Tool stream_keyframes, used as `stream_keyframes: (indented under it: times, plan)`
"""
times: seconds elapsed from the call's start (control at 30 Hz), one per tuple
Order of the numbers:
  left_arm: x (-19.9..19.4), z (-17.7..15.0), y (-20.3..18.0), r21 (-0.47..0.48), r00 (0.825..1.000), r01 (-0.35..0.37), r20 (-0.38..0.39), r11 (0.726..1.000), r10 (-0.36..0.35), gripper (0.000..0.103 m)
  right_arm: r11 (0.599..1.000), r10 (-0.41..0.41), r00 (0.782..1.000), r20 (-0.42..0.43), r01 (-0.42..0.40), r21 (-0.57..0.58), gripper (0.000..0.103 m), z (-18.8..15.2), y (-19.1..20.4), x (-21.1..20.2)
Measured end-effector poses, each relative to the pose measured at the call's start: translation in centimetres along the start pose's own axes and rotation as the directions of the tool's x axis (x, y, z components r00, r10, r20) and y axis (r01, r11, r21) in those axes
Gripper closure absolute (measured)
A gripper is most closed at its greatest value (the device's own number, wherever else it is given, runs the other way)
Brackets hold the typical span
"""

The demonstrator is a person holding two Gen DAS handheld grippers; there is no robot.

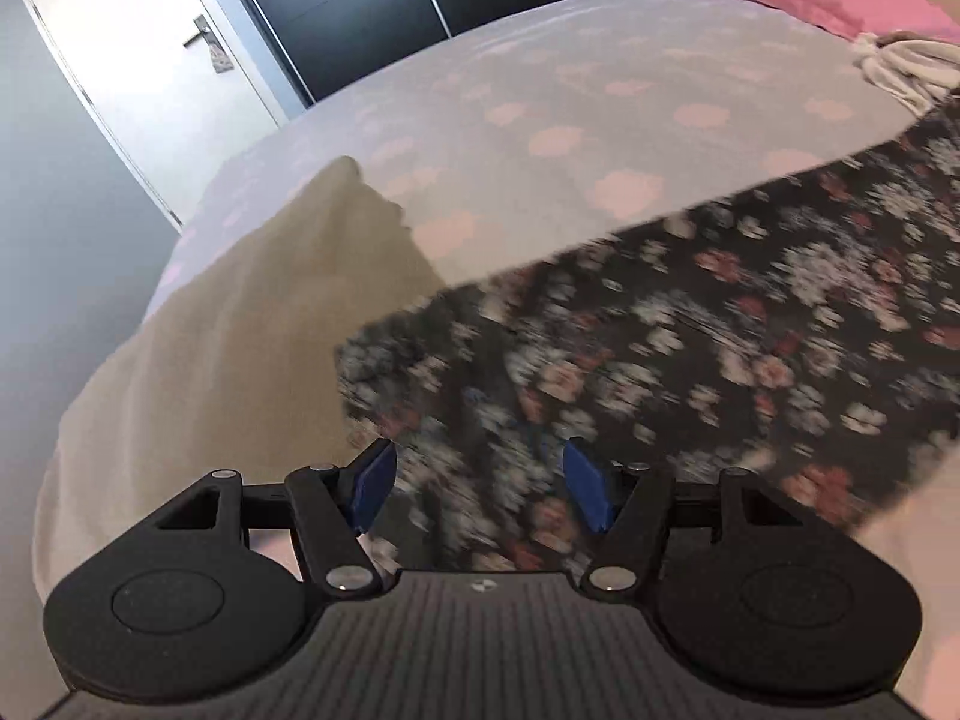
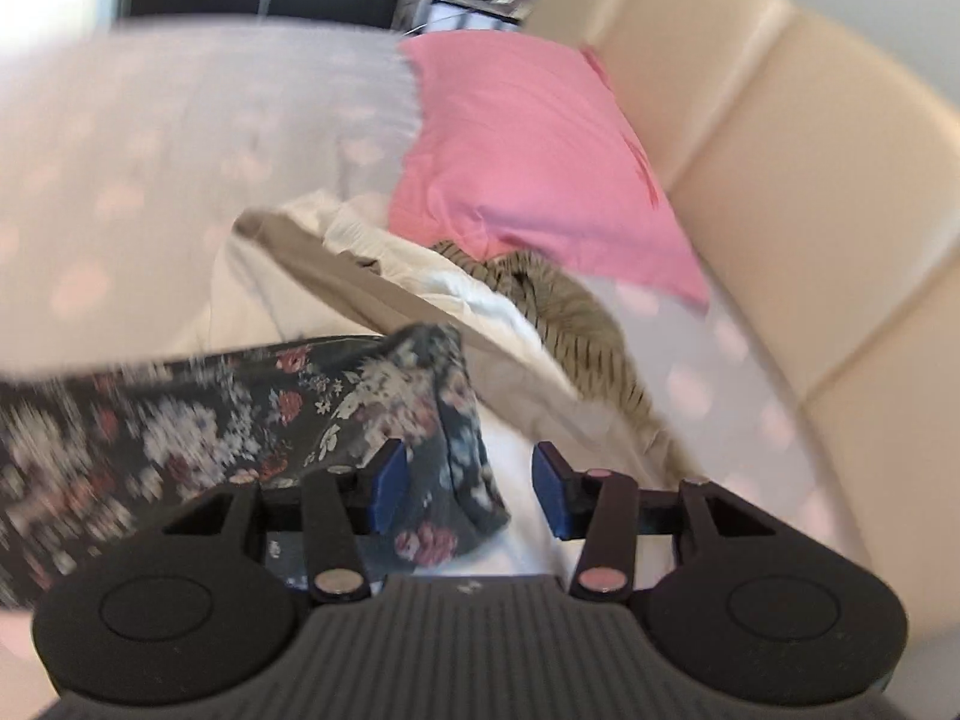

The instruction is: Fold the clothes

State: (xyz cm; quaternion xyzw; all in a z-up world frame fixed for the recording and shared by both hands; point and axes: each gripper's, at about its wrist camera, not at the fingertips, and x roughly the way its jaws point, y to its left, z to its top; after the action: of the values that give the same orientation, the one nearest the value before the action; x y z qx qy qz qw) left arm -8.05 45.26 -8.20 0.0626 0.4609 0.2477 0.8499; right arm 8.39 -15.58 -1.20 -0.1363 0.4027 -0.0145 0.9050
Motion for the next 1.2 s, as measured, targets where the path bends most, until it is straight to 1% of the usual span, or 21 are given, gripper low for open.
stream_keyframes:
  times: [0.07,0.13,0.17,0.3,0.37,0.47,0.57,0.6,0.67,0.7,0.73,0.83,0.93,1.03,1.13,1.2]
  plan:
    - [-0.1,-0.6,-0.7,-0.019,1.000,0.023,-0.006,1.000,-0.023,0.043,0.997,0.033,0.999,0.001,-0.033,0.071,0.054,-1.0,-0.9,0.5]
    - [-0.1,-1.2,-1.4,-0.034,0.999,0.035,-0.018,0.999,-0.036,0.043,0.988,0.066,0.998,0.004,-0.066,0.142,0.058,-2.0,-1.9,1.0]
    - [0.1,-1.3,-1.5,-0.040,0.999,0.035,-0.026,0.999,-0.036,0.043,0.981,0.082,0.997,0.006,-0.082,0.177,0.058,-2.5,-2.4,1.2]
    - [0.9,-1.9,-2.3,-0.065,0.998,0.034,-0.057,0.997,-0.038,0.043,0.939,0.145,0.989,0.022,-0.144,0.314,0.058,-4.4,-4.2,2.2]
    - [1.2,-2.1,-2.5,-0.077,0.997,0.027,-0.067,0.997,-0.032,0.043,0.916,0.161,0.986,0.034,-0.162,0.368,0.058,-4.8,-4.2,2.9]
    - [1.3,-2.1,-2.5,-0.100,0.997,0.015,-0.070,0.995,-0.022,0.043,0.926,0.142,0.988,0.055,-0.153,0.345,0.056,-4.6,-3.1,3.2]
    - [1.7,-2.2,-2.6,-0.123,0.997,0.018,-0.073,0.992,-0.028,0.043,0.936,0.124,0.989,0.076,-0.143,0.322,0.056,-4.5,-2.0,3.4]
    - [1.8,-2.2,-2.7,-0.121,0.997,0.017,-0.078,0.993,-0.027,0.043,0.939,0.119,0.989,0.083,-0.139,0.315,0.060,-4.4,-1.6,3.5]
    - [2.0,-2.1,-2.8,-0.115,0.996,0.015,-0.084,0.993,-0.024,0.043,0.945,0.107,0.989,0.098,-0.132,0.299,0.079,-4.3,-0.8,3.6]
    - [2.0,-2.1,-2.9,-0.112,0.996,0.013,-0.084,0.994,-0.023,0.043,0.948,0.101,0.989,0.105,-0.128,0.292,0.084,-4.2,-0.5,3.7]
    - [1.9,-2.1,-2.9,-0.114,0.997,0.014,-0.080,0.993,-0.023,0.043,0.951,0.096,0.989,0.114,-0.125,0.283,0.087,-4.2,-0.1,3.7]
    - [1.6,-1.7,-2.8,-0.126,0.997,0.019,-0.070,0.992,-0.028,0.043,0.960,0.086,0.983,0.161,-0.125,0.251,0.089,-4.1,0.8,2.1]
    - [1.2,-1.2,-2.7,-0.145,0.997,0.023,-0.066,0.989,-0.033,0.043,0.954,0.106,0.972,0.210,-0.159,0.254,0.090,-3.7,1.6,-0.1]
    - [0.7,-0.6,-2.8,-0.161,0.996,0.056,-0.062,0.985,-0.067,0.043,0.959,0.149,0.956,0.253,-0.202,0.198,0.090,-2.8,3.8,-3.0]
    - [0.1,0.2,-3.3,-0.155,0.995,0.061,-0.064,0.986,-0.072,0.043,0.956,0.210,0.932,0.295,-0.259,0.139,0.090,-1.5,6.8,-6.2]
    - [-0.4,0.6,-3.4,-0.165,0.993,0.089,-0.060,0.982,-0.100,0.043,0.947,0.258,0.912,0.320,-0.305,0.105,0.090,-0.7,8.8,-8.6]
